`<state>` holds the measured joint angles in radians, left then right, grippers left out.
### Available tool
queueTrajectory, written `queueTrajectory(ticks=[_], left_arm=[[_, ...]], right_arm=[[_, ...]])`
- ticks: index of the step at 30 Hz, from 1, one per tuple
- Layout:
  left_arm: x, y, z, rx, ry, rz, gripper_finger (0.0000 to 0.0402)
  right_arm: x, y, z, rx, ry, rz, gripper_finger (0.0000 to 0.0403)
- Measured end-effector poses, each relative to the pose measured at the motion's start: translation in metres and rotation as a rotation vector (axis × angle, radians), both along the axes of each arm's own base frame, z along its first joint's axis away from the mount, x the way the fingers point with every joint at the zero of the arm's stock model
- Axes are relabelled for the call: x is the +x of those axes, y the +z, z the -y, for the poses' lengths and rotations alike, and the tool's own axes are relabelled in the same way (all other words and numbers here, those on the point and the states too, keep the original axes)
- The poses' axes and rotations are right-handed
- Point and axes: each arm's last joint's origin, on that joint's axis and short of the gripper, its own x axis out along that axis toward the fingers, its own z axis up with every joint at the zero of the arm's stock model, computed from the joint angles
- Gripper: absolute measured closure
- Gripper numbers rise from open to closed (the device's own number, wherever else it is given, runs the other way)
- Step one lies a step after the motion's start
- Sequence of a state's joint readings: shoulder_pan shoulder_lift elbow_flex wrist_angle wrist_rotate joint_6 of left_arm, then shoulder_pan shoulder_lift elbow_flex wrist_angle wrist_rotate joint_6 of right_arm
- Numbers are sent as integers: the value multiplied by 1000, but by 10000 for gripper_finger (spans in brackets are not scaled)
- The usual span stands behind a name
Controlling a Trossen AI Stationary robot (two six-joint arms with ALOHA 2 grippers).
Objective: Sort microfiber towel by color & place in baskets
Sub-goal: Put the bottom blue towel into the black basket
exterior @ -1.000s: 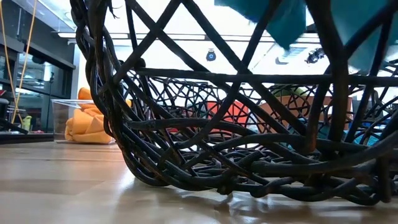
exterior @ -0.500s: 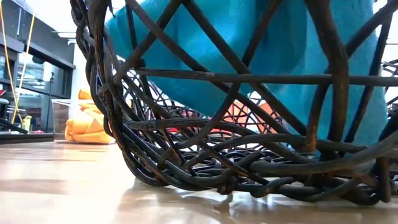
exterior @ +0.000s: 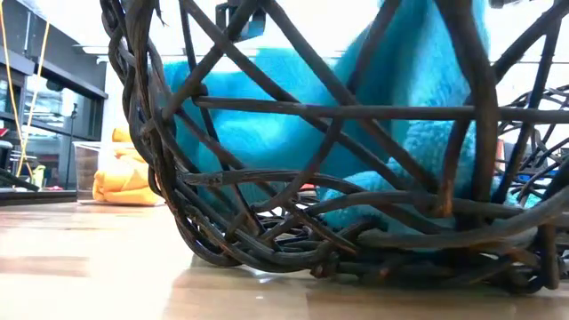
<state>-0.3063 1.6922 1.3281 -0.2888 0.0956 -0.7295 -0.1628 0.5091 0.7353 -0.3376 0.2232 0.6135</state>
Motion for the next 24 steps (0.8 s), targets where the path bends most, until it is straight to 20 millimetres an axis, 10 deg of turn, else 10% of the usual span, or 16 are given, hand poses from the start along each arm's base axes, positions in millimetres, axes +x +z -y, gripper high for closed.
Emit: queueTrajectory(ticks=[11, 24], left_arm=[[-19, 30, -33, -22, 5, 2, 215], [-159, 31, 38, 198, 77, -362, 218]], right_arm=[[1, 1, -2, 21, 69, 20, 82], [18, -6, 1, 105, 53, -25, 82]])
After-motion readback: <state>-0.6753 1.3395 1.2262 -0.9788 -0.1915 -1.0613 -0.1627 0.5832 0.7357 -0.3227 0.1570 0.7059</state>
